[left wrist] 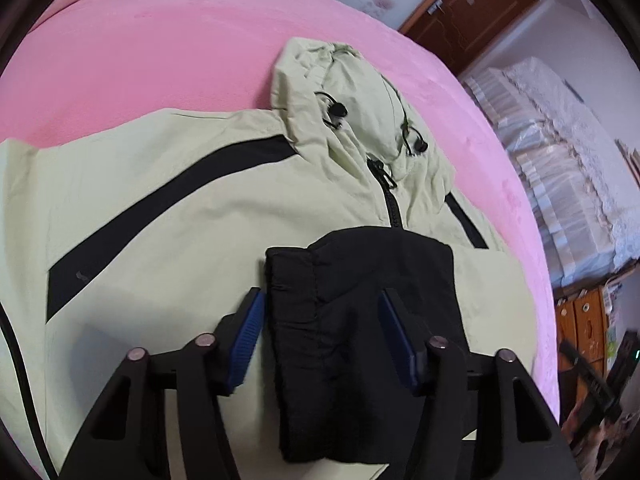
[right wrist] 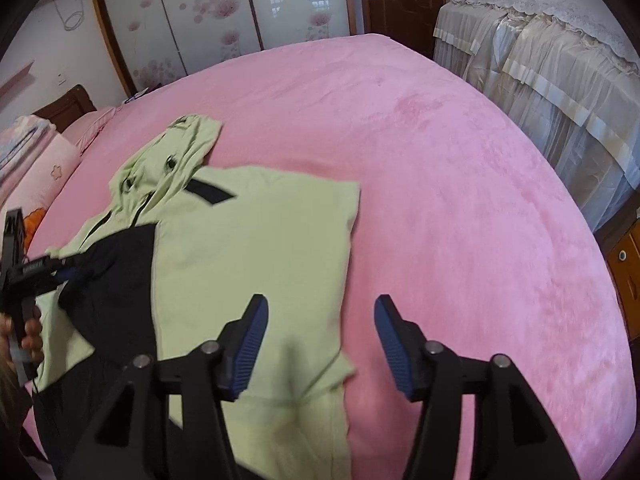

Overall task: Fold large clothes
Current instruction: 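Lower the black cuff onto the jacket chest with the left tool and open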

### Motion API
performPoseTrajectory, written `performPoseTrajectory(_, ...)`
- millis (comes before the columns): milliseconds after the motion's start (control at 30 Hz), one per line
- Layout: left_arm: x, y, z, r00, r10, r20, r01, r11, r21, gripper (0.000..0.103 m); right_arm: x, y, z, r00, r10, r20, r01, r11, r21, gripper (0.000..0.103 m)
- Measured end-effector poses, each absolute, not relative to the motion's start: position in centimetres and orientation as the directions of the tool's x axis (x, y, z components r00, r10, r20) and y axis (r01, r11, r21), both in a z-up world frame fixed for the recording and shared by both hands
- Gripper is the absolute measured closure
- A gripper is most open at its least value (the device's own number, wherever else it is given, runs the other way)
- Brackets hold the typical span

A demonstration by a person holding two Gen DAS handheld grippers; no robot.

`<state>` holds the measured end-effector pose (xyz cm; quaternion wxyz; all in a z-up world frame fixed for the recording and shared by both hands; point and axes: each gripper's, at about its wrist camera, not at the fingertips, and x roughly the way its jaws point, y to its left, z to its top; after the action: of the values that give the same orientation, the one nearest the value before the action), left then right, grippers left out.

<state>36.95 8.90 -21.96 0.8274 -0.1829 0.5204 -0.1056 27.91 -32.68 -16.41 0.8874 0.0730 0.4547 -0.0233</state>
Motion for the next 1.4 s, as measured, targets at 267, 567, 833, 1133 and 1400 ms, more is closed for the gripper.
performPoseTrajectory(267, 38.1, 6.3, -22.1, 0.432, -0.287, -0.855, 0.026, 0.952, -0.306, 0.077, 38.2, -35.9, -20.4, 0.508, 0.061, -0.859, 0.221, 0.955, 0.199, 0.045)
performPoseTrajectory(567, 36.6, 5.8, -19.0, 0.541, -0.208, -0.815, 0.036, 0.974, -0.224, 0.081, 39.4, -34.9, -22.4, 0.513, 0.086, -0.854, 0.166, 0.966, 0.197, 0.096)
performPoseTrajectory(833, 36.7, 6.3, -22.3, 0.505, -0.069, -0.86, -0.04, 0.994, -0.102, 0.079, 39.2, -32.9, -23.1, 0.501, -0.1, -0.859, 0.168, 0.986, -0.017, 0.07)
performPoseTrajectory(1133, 34.5, 6.3, -17.2, 0.55, 0.025, -0.835, -0.068, 0.998, -0.014, 0.043, 33.9, -33.4, -16.9, 0.61, -0.07, -0.789, 0.17, 0.984, 0.044, 0.064)
performPoseTrajectory(1400, 32.2, 1.7, -14.7, 0.611, -0.071, -0.789, -0.034, 0.993, -0.116, 0.041, 30.8, -25.6, -16.9, 0.615, 0.129, -0.778, 0.001, 0.986, 0.164, 0.064)
